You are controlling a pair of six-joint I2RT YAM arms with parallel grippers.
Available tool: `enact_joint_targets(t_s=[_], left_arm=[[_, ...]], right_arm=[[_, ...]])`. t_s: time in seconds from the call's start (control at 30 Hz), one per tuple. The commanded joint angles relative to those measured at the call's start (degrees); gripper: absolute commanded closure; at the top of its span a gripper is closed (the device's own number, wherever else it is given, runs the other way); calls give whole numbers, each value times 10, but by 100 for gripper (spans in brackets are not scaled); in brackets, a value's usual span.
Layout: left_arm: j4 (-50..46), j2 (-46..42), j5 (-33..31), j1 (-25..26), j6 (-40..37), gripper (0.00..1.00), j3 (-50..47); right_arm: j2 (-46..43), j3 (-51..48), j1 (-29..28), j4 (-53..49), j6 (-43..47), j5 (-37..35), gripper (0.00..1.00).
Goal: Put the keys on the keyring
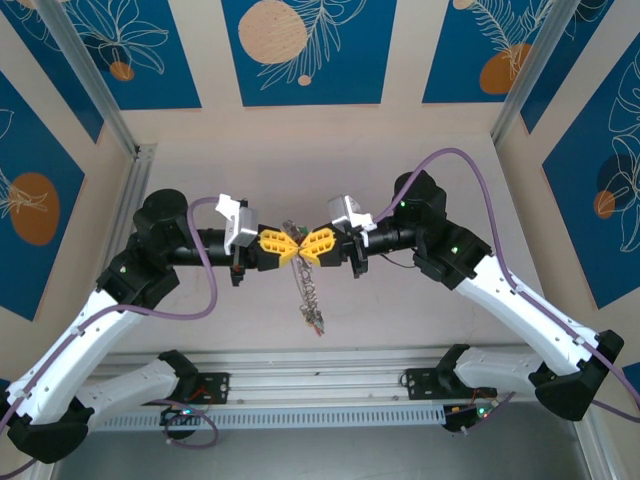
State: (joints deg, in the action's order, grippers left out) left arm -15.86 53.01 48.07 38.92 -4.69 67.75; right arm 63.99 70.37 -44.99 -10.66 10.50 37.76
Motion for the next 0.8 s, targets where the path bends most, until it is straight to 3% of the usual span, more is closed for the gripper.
enact_joint_targets(t_s=[0.0, 0.13, 0.2, 0.3, 0.47, 0.77], left_arm=[[29, -3, 1, 4, -1, 100, 5], [-66, 4, -87, 4, -53, 97, 35], [-129, 12, -128, 5, -87, 80, 57], [-191, 23, -174, 6, -125, 69, 80], [-220, 26, -214, 6, -154, 68, 86], [-220, 29, -185, 6, -169, 68, 81]], right_arm=[[-4, 4, -4, -26, 22, -10, 100], [-5, 53, -4, -126, 85, -80, 100], [8, 95, -4, -186, 114, -112, 100], [53, 175, -4, -285, 144, -142, 100], [115, 253, -25, -371, 169, -198, 100], [155, 319, -50, -432, 188, -230, 100]])
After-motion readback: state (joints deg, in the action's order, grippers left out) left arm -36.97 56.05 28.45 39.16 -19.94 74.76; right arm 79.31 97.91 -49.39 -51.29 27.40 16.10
